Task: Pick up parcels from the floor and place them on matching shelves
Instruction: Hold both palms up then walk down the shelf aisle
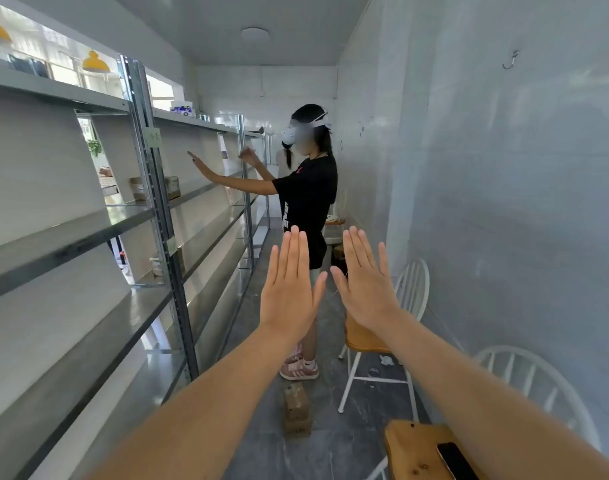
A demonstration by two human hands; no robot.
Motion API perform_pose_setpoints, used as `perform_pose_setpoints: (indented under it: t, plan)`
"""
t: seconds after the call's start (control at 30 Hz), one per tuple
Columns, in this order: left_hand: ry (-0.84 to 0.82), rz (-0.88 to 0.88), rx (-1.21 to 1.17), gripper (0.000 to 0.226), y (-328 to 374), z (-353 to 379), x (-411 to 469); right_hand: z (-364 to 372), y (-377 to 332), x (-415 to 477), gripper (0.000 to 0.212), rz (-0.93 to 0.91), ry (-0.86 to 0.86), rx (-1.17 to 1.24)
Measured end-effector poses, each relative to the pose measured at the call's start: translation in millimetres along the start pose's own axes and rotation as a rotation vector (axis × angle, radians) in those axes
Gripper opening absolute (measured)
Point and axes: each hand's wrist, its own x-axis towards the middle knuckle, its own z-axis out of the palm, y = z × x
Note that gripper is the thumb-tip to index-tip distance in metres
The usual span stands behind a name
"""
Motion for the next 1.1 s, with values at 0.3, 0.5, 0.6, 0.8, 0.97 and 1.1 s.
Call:
perform_pose_setpoints:
  t: [0.3, 0.5, 0.6, 0.8, 0.97, 1.1]
  plan:
    - [0.007, -0.004, 0.045, 0.072, -53.4, 49.8, 21.0, 43.9, -21.7, 51.0, 0.068, 0.007, -0.037, -0.083]
    - [0.001, -0.008, -0.012, 0.073, -98.2, 75.5, 50.8, 82.9, -51.1, 90.3, 0.072, -0.020, -0.046, -0.101]
    - [-0.009, -0.031, -0.029, 0.074, -125.5, 88.0, 61.5, 99.1, -64.8, 109.1, 0.071, -0.009, -0.048, -0.101]
    - [-0.013, -0.014, -0.066, 0.074, -169.7, 108.2, 72.2, 126.5, -85.4, 130.9, 0.070, 0.018, -0.060, -0.109]
    - [-0.025, -0.014, -0.072, 0.074, -187.6, 122.7, 71.3, 140.6, -94.2, 137.8, 0.070, 0.042, -0.073, -0.147]
    - [-0.028, 0.004, -0.089, 0.074, -195.1, 131.5, 72.0, 149.2, -97.6, 142.4, 0.070, 0.025, -0.098, -0.167]
